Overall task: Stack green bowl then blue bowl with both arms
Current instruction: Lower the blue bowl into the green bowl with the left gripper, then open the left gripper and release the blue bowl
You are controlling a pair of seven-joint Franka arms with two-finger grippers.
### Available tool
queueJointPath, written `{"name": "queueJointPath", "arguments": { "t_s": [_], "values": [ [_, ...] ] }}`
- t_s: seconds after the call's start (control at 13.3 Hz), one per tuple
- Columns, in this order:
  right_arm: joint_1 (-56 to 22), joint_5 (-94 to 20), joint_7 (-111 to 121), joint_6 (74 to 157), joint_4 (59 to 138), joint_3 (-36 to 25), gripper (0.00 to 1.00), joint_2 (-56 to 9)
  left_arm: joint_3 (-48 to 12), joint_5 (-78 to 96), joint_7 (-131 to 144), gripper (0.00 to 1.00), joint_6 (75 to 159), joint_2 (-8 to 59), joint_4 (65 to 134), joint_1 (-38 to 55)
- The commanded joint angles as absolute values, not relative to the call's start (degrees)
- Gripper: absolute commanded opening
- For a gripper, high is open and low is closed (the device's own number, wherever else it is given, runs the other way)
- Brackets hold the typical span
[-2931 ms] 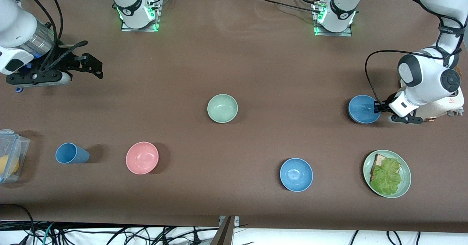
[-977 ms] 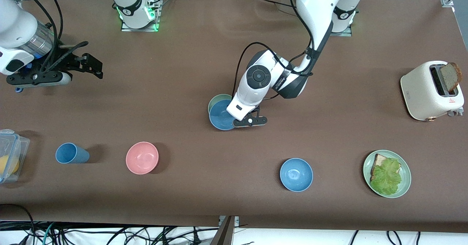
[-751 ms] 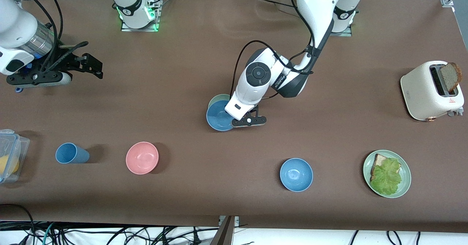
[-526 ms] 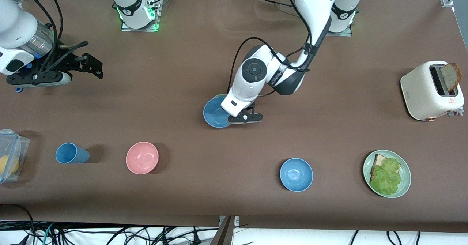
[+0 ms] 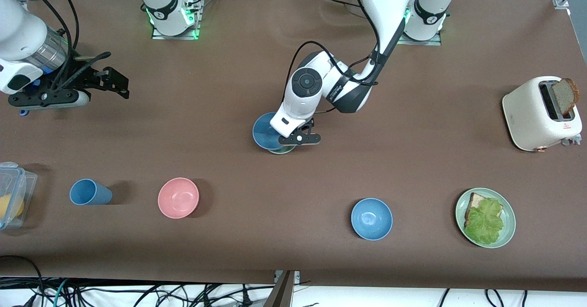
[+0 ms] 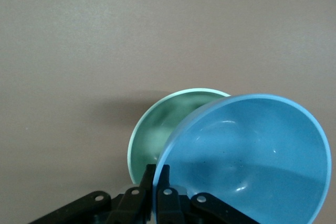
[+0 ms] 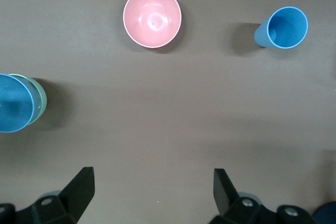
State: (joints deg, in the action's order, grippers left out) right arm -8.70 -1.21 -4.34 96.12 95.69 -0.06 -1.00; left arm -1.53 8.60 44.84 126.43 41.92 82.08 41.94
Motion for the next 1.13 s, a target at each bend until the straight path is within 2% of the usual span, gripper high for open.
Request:
{"name": "queueJointPath", "arguments": {
  "t_s": [0.0,0.15,0.23,0.38,0.45,0.53,0.83,1.05],
  "values": [
    [-8.09,-0.53,-3.78,95.10,94.57,0.53,1.00,-1.41,-1.06,9.58,44.03,0.00,126.04,41.22,82.97,41.92],
    [-8.09,-0.26,-3.87,95.10,94.57,0.53,1.00,-1.41,-0.79,9.32,44.03,0.00,126.04,41.40,82.97,41.84],
    [-8.09,-0.26,-3.78,95.18,94.57,0.53,1.00,-1.49,-0.79,9.32,44.12,0.09,126.04,41.57,82.97,41.84],
    [-8.09,-0.18,-3.78,95.19,94.57,0.53,1.00,-1.41,-0.62,9.58,44.73,0.55,126.04,41.49,82.88,41.75],
    [-8.09,-0.18,-3.78,95.19,94.57,0.53,1.00,-1.49,-0.27,9.49,44.30,0.93,126.04,41.22,82.53,41.66],
    [-8.09,-0.18,-3.78,95.10,94.57,0.53,1.00,-1.41,-0.09,9.75,44.30,1.00,125.86,40.79,82.01,41.40],
    [-8.09,-0.18,-3.78,95.10,94.57,0.53,1.00,-1.41,1.58,9.58,44.21,1.00,114.47,37.01,77.10,38.85],
    [-8.09,-0.18,-3.78,95.01,94.57,0.53,1.00,-1.41,2.20,9.05,43.86,1.00,110.49,30.96,76.03,34.56]
  ]
}}
